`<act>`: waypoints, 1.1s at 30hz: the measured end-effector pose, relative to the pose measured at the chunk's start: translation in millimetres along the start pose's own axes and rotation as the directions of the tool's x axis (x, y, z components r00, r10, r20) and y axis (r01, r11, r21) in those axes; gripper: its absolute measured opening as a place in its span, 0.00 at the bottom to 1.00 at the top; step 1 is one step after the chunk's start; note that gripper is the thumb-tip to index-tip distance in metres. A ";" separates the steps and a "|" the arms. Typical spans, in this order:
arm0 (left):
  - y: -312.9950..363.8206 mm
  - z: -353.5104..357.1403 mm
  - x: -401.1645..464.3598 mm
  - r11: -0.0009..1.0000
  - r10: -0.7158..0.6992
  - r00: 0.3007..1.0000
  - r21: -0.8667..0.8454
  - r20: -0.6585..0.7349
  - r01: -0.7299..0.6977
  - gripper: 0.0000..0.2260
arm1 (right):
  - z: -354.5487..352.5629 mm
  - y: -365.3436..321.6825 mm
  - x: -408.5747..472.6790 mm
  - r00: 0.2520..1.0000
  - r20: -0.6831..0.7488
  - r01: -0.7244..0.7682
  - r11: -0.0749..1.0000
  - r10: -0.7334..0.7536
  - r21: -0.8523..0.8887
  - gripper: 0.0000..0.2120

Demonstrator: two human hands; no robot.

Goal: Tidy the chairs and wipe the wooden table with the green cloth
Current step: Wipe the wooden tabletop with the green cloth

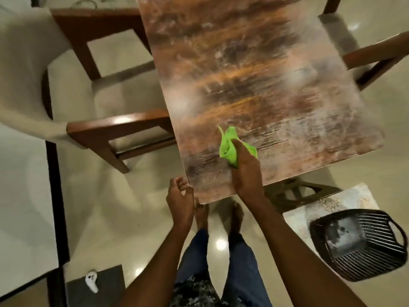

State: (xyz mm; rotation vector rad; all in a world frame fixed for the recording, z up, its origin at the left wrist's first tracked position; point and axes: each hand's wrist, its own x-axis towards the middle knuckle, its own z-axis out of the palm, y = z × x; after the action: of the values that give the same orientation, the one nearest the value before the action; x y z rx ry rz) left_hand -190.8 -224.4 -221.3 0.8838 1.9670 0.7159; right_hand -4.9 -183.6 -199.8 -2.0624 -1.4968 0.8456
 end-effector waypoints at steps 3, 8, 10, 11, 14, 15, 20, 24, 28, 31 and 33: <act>-34.2 10.5 23.6 0.993 0.098 0.993 0.065 -0.059 -0.094 0.19 | 68.3 16.2 -9.1 0.966 0.229 0.193 0.930 -0.124 -0.312 0.35; -66.0 29.7 32.7 0.978 0.202 0.979 0.056 -0.037 -0.200 0.23 | 88.5 37.3 -18.4 0.962 0.170 0.264 0.890 -0.214 -0.371 0.36; -64.2 37.7 30.9 0.975 0.221 0.974 0.015 -0.056 -0.221 0.22 | 83.5 35.8 -0.8 0.973 0.074 0.230 0.910 -0.218 -0.344 0.31; -62.5 41.4 30.7 0.973 0.230 0.971 -0.006 -0.065 -0.231 0.22 | 83.8 34.4 10.4 0.977 0.056 0.214 0.910 -0.208 -0.356 0.31; -56.5 46.1 28.6 0.958 0.268 0.959 -0.082 -0.093 -0.275 0.22 | 100.0 24.8 26.2 0.981 0.073 0.194 0.875 -0.181 -0.443 0.32; -55.2 45.9 27.8 0.954 0.265 0.957 -0.113 -0.115 -0.278 0.23 | 110.2 20.5 22.9 0.977 0.092 0.215 0.849 -0.194 -0.483 0.31; -57.2 31.2 28.7 0.944 0.133 0.961 -0.263 -0.241 -0.196 0.21 | 139.6 12.6 -37.8 0.924 0.236 0.382 0.769 -0.301 -0.513 0.31; -66.7 16.6 24.7 0.949 0.176 0.965 -0.228 -0.193 -0.218 0.18 | 121.7 29.6 -46.3 0.924 0.225 0.383 0.740 -0.310 -0.553 0.31; -68.0 11.2 21.4 0.955 0.189 0.970 -0.203 -0.156 -0.218 0.19 | 114.1 33.0 -6.2 0.937 0.170 0.345 0.736 -0.305 -0.582 0.32; -65.2 11.4 25.7 0.958 0.194 0.967 -0.179 -0.164 -0.222 0.20 | 119.3 15.1 58.5 0.932 0.130 0.348 0.729 -0.340 -0.589 0.31; -65.8 12.2 29.7 0.957 0.194 0.966 -0.182 -0.171 -0.224 0.20 | 127.4 -3.2 101.2 0.930 0.108 0.345 0.730 -0.353 -0.590 0.31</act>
State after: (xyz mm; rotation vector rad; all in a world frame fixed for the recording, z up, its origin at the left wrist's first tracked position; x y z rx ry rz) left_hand -212.7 -237.7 -289.9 0.9459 1.9080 1.1133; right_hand -74.5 -85.6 -309.6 -2.0510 -2.2779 0.2056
